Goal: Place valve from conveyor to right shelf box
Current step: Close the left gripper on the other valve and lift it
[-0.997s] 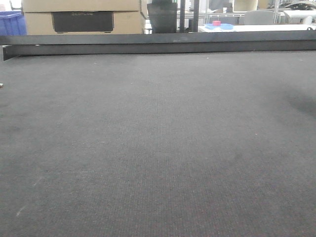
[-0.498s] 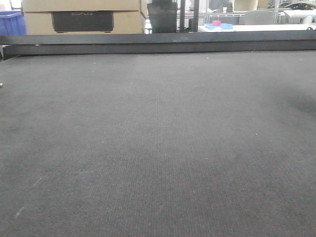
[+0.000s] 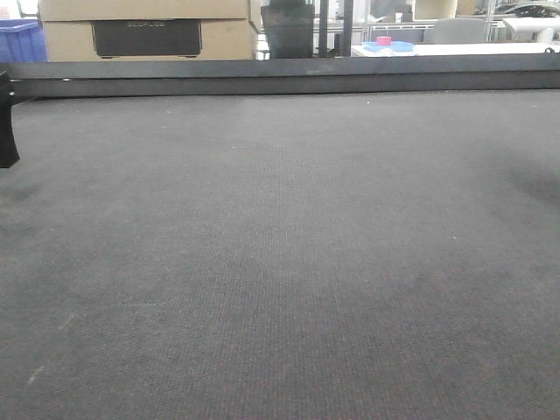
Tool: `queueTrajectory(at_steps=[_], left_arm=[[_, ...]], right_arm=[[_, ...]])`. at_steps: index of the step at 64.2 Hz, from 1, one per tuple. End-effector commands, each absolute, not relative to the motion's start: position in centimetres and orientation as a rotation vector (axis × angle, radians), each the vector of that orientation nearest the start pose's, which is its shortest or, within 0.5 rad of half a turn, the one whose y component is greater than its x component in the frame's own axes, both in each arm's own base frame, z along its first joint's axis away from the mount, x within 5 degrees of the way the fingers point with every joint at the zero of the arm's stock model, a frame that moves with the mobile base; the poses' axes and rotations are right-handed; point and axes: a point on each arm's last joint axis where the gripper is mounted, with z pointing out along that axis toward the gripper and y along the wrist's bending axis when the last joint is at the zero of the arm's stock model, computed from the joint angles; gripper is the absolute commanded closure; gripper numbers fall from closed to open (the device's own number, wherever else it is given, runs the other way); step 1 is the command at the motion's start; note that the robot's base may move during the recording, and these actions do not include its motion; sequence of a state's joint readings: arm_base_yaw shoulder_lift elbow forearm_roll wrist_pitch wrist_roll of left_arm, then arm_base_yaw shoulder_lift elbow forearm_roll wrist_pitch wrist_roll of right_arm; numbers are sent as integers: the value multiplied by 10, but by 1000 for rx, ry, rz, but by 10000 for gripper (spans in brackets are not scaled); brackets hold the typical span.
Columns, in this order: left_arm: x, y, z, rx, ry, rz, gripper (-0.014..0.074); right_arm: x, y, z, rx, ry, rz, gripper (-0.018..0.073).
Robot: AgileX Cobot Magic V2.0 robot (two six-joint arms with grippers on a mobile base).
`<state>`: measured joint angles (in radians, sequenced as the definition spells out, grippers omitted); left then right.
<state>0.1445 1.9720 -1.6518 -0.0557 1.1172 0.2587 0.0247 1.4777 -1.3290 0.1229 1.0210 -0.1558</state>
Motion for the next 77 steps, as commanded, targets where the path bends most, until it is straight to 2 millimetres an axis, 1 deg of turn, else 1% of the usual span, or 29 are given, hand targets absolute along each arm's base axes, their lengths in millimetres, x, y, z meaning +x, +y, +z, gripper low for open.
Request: queueTrajectory(at_steps=[1,4,8,13,14,20,21,23,30,33,37,45,50,59,67,77], left_arm=[[413,56,246,130,2894,-18,10],[413,56,246,121,2895,-19,39],[413,56,246,120,2895,-19,130],[413,56,246,120,2895,-19,303],[413,56,246,120,2895,-19,358],[411,56,246,124,2909,-17,586],[411,56,246,124,2913,-18,643],[410,56,246,125,2921,-21,712],[408,55,253,129,2946,-30,707],[406,55,259,132,2953,-32,707],[406,53,270,131,2918,-35,707],[399,50,305,90,2823,-43,707],[387,46,333,83,2751,-30,707],[364,33,373,113,2646,-16,707],[343,19,403,141,2561,-13,707],[319,6,430,161,2480,-18,707]], right_arm=[[305,16,345,-189,2574,106,713],[305,16,345,-189,2574,106,713],[305,16,345,-189,2574,106,713],[305,16,345,-188,2572,105,713],[305,16,345,-188,2572,105,713],[305,16,345,-188,2572,105,713],[305,16,345,-188,2572,105,713],[305,16,345,-188,2572,105,713],[304,16,345,-188,2570,105,713],[304,16,345,-188,2570,105,713],[304,16,345,-189,2574,106,713],[301,16,349,-191,2573,106,713],[298,16,352,-191,2560,105,713],[294,17,367,-193,2533,112,713],[292,20,389,-193,2497,149,713],[288,25,417,-207,2447,208,713]])
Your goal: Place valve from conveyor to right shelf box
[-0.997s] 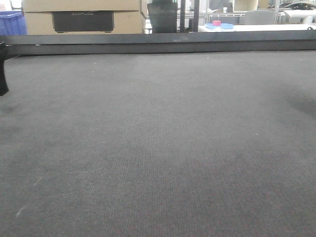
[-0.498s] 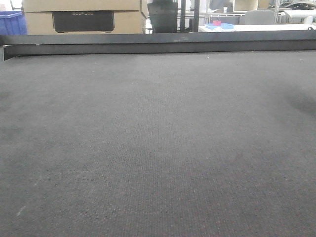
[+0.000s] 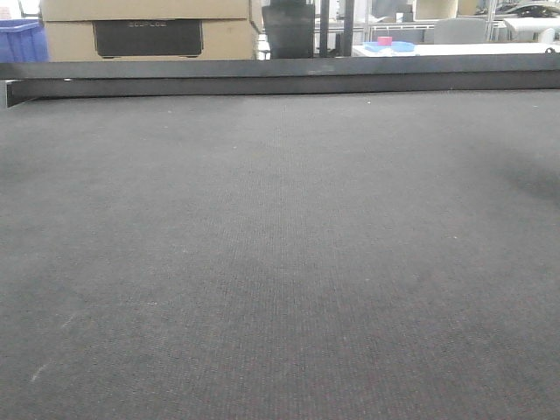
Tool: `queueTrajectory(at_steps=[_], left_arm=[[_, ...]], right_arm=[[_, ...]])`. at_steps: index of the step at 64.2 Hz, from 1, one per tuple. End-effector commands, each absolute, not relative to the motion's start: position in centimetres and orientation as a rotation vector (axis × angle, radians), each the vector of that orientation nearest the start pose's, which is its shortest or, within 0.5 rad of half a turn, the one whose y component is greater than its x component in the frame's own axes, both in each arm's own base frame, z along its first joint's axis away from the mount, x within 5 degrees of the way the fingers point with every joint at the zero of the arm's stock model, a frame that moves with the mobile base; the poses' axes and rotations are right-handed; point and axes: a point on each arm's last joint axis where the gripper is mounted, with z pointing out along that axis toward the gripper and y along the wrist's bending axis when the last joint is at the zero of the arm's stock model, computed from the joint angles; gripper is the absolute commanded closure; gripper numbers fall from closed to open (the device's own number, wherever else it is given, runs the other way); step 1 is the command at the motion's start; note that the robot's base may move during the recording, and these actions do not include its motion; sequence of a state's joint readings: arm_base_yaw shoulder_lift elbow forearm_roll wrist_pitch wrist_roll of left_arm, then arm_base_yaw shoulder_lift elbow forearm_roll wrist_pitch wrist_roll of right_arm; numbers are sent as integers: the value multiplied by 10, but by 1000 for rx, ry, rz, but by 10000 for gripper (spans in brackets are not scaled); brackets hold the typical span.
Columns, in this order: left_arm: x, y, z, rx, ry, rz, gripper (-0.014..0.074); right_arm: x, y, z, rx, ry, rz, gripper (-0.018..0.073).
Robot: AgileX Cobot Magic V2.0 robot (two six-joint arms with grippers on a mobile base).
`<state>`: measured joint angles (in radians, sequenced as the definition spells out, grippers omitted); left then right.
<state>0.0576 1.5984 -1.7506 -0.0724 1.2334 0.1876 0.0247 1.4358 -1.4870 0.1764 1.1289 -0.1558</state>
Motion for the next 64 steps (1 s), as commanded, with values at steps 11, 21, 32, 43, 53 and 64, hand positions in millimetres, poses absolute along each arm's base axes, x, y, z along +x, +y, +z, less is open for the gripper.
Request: queueTrajectory(at_steps=[11,21,32,43,53,64], left_arm=[[294,3,455,121,2402,-25,707],[271,5,473,107,2338,9,707],[253,4,486,106,2288,17,707],[248,4,490,106,2275,18,707],[248,4,490,106,2275,21,707],[248,4,490,106,2275,21,707]], right_arm=[[281,41,444,-284,2375,226,713],[275,56,462,-353,2318,249,713],[270,57,471,-371,2301,228,713],[266,49,474,-360,2295,114,713],[254,44,484,-347,2260,78,713],[245,43,493,-338,2202,78,713]])
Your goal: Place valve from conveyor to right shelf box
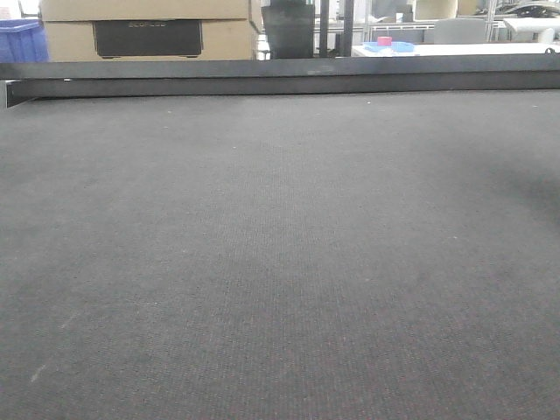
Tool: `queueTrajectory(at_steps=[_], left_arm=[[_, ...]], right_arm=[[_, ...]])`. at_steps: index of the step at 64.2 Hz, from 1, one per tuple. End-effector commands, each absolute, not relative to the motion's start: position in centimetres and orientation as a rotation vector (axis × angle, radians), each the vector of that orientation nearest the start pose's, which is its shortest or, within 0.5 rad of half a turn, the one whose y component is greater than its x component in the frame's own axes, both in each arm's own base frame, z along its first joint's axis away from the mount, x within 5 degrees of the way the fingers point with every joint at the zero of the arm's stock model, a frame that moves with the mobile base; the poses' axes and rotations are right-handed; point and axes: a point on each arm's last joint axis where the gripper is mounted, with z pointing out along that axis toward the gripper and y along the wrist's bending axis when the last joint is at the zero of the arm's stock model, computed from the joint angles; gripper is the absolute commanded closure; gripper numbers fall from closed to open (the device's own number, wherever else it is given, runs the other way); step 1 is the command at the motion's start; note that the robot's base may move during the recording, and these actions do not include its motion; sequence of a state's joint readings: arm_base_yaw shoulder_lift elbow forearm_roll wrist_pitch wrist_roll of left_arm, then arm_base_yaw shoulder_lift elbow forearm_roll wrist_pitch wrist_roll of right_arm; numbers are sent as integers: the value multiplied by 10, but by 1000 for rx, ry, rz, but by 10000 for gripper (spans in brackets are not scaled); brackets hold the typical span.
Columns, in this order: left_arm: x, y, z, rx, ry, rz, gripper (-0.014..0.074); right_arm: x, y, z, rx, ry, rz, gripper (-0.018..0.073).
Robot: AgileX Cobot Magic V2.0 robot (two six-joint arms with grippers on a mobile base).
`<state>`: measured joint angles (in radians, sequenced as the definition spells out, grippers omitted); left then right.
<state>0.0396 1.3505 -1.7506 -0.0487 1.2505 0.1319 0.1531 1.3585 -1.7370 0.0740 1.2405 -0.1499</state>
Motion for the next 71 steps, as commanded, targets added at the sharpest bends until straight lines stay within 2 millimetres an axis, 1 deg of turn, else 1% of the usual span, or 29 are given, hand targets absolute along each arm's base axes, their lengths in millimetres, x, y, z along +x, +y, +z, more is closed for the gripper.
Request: queueTrajectory(at_steps=[1,71], left_arm=[[248,4,490,106,2275,21,707],[248,4,490,106,2275,20,707]], right_arm=[[245,43,493,-337,2200,78,713],[246,43,494,-335,2189,78,713]])
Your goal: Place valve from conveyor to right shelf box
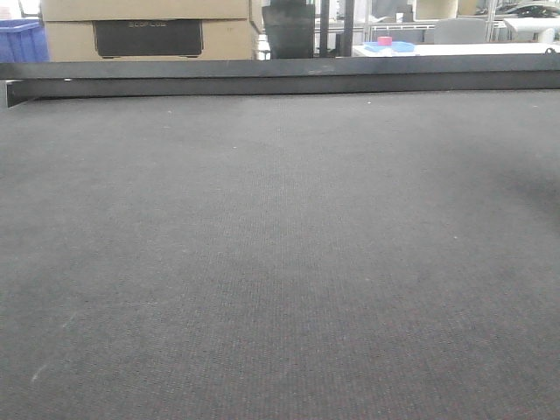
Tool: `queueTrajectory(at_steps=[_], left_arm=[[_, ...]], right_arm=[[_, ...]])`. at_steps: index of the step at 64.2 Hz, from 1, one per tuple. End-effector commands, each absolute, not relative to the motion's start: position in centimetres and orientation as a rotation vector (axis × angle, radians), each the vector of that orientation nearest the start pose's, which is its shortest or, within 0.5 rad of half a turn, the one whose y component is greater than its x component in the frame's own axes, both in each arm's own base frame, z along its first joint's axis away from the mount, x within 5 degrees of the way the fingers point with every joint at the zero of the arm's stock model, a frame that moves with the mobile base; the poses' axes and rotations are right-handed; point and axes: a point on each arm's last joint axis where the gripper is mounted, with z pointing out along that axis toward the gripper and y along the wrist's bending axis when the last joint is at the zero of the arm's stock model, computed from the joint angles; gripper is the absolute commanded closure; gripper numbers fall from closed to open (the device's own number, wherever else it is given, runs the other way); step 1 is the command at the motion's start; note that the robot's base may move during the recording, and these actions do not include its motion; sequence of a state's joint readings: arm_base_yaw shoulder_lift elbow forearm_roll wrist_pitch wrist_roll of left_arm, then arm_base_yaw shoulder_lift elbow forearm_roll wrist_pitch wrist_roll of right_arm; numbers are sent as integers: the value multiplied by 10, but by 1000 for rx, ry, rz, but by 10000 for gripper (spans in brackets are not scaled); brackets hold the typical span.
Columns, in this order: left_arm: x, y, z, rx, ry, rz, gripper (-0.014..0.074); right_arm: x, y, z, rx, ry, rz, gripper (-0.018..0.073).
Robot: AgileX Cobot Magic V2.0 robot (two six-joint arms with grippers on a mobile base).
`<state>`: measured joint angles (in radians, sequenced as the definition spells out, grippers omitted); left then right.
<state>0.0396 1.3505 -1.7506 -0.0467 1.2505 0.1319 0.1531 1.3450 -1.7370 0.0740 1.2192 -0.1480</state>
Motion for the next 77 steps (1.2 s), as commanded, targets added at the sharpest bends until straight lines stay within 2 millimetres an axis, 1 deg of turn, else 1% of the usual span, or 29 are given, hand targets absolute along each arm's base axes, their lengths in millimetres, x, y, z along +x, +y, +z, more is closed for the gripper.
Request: queueTrajectory(at_steps=[1,58,77], left_arm=[[248,4,490,106,2275,20,707],[248,4,490,106,2275,20,707],[248,4,490,106,2275,20,707]], right_arm=[[246,43,494,-335,2189,78,713],[246,43,494,-335,2189,78,713],[254,44,493,-330,2168,77,713]])
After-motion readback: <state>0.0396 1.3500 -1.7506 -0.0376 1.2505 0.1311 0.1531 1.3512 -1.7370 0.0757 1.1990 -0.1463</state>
